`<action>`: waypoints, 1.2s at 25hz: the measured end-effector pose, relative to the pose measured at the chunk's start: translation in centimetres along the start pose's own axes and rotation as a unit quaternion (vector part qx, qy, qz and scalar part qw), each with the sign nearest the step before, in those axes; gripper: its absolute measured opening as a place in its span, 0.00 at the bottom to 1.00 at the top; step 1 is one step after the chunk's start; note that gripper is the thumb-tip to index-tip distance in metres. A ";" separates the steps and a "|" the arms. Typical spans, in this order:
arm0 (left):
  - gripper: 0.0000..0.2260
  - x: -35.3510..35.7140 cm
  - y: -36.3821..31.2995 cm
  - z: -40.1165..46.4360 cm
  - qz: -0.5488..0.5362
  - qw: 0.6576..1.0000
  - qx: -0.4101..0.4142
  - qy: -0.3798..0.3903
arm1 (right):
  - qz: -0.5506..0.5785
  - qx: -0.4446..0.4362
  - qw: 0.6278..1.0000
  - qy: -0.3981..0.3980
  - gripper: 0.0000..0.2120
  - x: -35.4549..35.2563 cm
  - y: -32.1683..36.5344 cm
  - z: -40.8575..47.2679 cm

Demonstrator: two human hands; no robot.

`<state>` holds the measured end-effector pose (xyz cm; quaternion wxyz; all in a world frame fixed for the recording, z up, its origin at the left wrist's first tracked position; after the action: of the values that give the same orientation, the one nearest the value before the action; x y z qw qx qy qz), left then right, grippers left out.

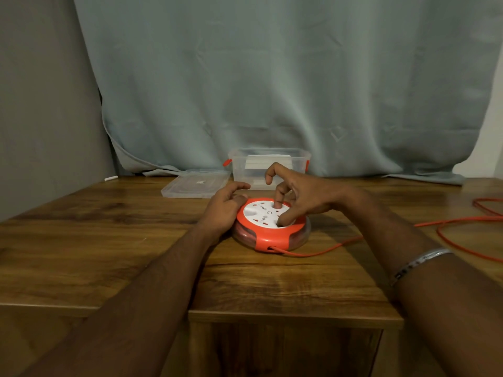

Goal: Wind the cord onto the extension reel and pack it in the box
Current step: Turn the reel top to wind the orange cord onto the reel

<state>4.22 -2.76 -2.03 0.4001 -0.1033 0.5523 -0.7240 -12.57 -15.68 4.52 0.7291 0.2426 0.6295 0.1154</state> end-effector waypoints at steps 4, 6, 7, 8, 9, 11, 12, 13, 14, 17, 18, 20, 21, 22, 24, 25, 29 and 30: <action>0.12 0.1 0.1 0.1 -0.007 1.000 0.005 -0.002 | -0.045 0.001 0.998 -0.035 0.20 0.4 0.3 0.6; 0.12 0.1 0.2 0.1 -0.008 1.000 0.007 -0.005 | -0.071 -0.001 0.996 -0.045 0.15 0.8 0.3 0.9; 0.11 0.1 0.2 0.2 -0.006 1.000 0.008 -0.006 | -0.077 0.000 0.996 -0.049 0.14 0.9 0.3 1.1; 0.11 0.1 0.2 0.2 -0.004 1.000 0.009 -0.006 | -0.080 0.001 0.995 -0.053 0.14 1.0 0.4 1.2; 0.11 0.0 0.3 0.2 -0.003 1.000 0.011 -0.005 | -0.084 0.001 0.995 -0.057 0.15 1.2 0.4 1.3; 0.12 0.0 0.3 0.3 -0.008 1.000 0.012 -0.004 | -0.085 -0.006 0.994 -0.067 0.18 1.5 0.5 1.5; 0.12 0.1 0.4 0.4 -0.011 1.000 0.013 -0.003 | -0.078 -0.010 0.994 -0.070 0.19 1.6 0.6 1.5; 0.12 0.1 0.4 0.4 -0.016 1.000 0.013 -0.003 | -0.068 -0.016 0.995 -0.071 0.19 1.7 0.6 1.5; 0.12 0.1 0.5 0.4 -0.019 1.000 0.015 -0.004 | -0.053 -0.025 0.996 -0.073 0.17 1.7 0.7 1.5; 0.12 0.1 0.5 0.3 -0.014 1.000 0.016 -0.004 | -0.005 -0.050 0.995 -0.081 0.13 0.8 0.7 1.1; 0.12 0.1 0.5 0.3 -0.011 1.000 0.013 -0.001 | 0.010 -0.052 0.996 -0.074 0.20 0.5 0.6 0.9; 0.12 0.1 0.4 0.2 -0.005 1.000 0.008 0.003 | 0.024 -0.044 0.998 -0.039 0.31 0.1 0.4 0.5; 0.12 0.1 0.4 0.2 -0.002 1.000 0.006 0.004 | 0.021 -0.039 0.999 -0.020 0.35 0.0 0.3 0.5; 0.12 0.1 0.2 0.2 -0.001 1.000 0.006 0.005 | 0.016 -0.036 0.999 -0.007 0.38 0.0 0.2 0.5; 0.12 0.1 0.1 0.0 0.001 1.000 0.004 0.008 | 0.018 -0.036 0.999 0.008 0.42 -0.1 0.0 0.5; 0.12 0.1 0.1 0.0 0.003 1.000 0.003 0.009 | 0.029 -0.036 0.999 0.017 0.43 -0.2 -0.1 0.5; 0.13 0.0 0.0 -0.1 -0.002 1.000 -0.003 0.009 | 0.061 -0.046 0.996 0.046 0.46 -0.4 -0.3 0.4; 0.13 0.0 0.0 -0.1 -0.006 1.000 -0.004 0.010 | 0.063 -0.051 0.996 0.043 0.47 -0.4 -0.4 0.4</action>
<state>4.13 -2.69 -2.08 0.3904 -0.1010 0.5584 -0.7250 -12.32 -16.27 4.73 0.7039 0.2394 0.6370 0.2037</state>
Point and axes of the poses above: each hand's wrist, its own z-axis towards the middle knuckle, its own x-axis out of the palm, y = z × x, the point moved 1 cm from there along z, towards the middle knuckle, and after that the axes turned 1 degree about x, right-handed, at the moved point
